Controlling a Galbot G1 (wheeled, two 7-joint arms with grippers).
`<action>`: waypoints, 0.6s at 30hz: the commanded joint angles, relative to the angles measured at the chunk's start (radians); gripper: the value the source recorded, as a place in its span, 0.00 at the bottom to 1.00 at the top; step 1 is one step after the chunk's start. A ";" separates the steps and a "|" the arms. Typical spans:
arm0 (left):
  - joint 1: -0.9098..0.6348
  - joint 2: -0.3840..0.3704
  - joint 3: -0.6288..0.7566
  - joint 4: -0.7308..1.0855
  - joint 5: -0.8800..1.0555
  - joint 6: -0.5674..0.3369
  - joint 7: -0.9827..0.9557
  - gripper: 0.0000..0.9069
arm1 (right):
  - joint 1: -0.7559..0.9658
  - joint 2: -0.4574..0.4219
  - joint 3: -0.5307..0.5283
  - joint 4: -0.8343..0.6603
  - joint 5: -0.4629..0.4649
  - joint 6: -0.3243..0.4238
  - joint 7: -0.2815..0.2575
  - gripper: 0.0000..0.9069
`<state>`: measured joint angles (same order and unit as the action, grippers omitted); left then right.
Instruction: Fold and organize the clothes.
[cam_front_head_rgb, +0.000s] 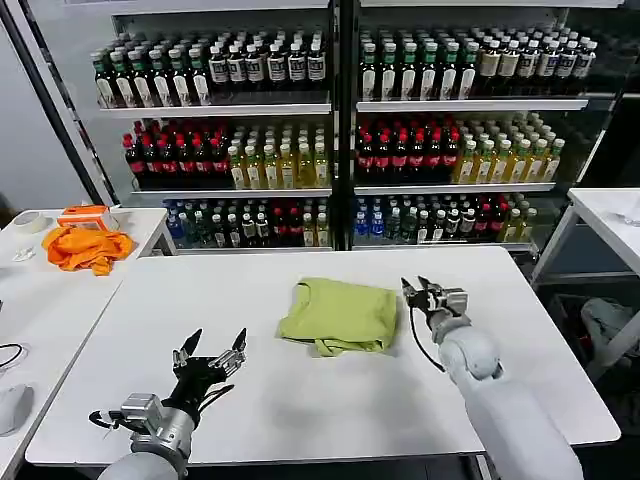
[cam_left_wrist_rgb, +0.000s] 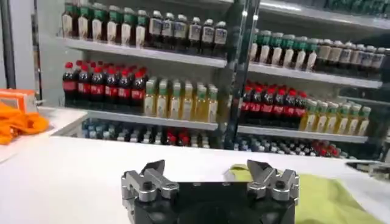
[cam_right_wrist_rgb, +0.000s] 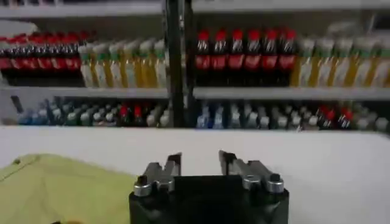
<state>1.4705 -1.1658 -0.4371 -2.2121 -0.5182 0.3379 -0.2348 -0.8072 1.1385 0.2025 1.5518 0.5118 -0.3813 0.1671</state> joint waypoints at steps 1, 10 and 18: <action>-0.006 0.008 0.016 0.004 0.092 -0.003 0.018 1.00 | -0.444 0.001 0.272 0.375 -0.246 0.241 0.039 1.00; -0.024 0.007 0.037 0.024 0.112 -0.007 0.023 1.00 | -0.796 0.058 0.392 0.568 -0.263 0.276 -0.007 1.00; -0.020 0.016 0.041 0.025 0.144 -0.001 0.040 1.00 | -0.866 0.101 0.384 0.604 -0.289 0.286 -0.022 1.00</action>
<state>1.4487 -1.1574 -0.4007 -2.1914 -0.4143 0.3341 -0.2075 -1.4263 1.1990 0.5011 2.0043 0.2911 -0.1565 0.1566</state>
